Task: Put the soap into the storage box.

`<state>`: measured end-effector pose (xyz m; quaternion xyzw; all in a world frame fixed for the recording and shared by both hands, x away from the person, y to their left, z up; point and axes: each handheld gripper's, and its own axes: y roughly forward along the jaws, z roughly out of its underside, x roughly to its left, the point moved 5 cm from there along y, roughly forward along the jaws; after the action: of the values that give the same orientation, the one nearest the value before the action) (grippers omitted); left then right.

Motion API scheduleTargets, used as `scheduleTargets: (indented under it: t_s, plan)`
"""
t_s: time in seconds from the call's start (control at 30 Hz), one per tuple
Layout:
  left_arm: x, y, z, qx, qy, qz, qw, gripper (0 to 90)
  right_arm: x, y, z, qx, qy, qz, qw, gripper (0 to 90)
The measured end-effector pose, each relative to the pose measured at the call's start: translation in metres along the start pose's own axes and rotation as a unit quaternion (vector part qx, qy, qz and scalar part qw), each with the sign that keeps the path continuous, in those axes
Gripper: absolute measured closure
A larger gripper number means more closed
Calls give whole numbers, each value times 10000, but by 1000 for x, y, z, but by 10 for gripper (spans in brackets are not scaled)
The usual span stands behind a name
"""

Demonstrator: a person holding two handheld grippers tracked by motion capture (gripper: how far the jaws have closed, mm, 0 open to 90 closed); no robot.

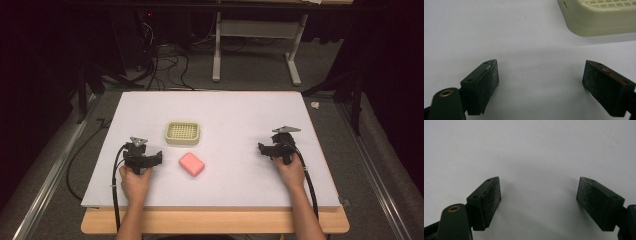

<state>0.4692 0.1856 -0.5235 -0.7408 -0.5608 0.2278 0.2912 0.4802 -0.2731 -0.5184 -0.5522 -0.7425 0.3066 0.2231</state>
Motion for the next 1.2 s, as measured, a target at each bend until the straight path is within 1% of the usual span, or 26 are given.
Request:
scheduleTargets:
  t_s: [0.67,0.97,1.17,1.2]
  plan:
    - [0,0,0,-4,-17,7,10000,147,0,0,0,10,3,15,10000,202]
    - [1,0,-1,16,-62,71,10000,147,0,0,0,8,8,6,10000,202]
    - [0,-1,-1,13,-39,60,10000,160,0,0,0,9,11,4,10000,202]
    - [0,-2,-1,19,-29,106,9999,173,0,0,0,8,12,4,10000,202]
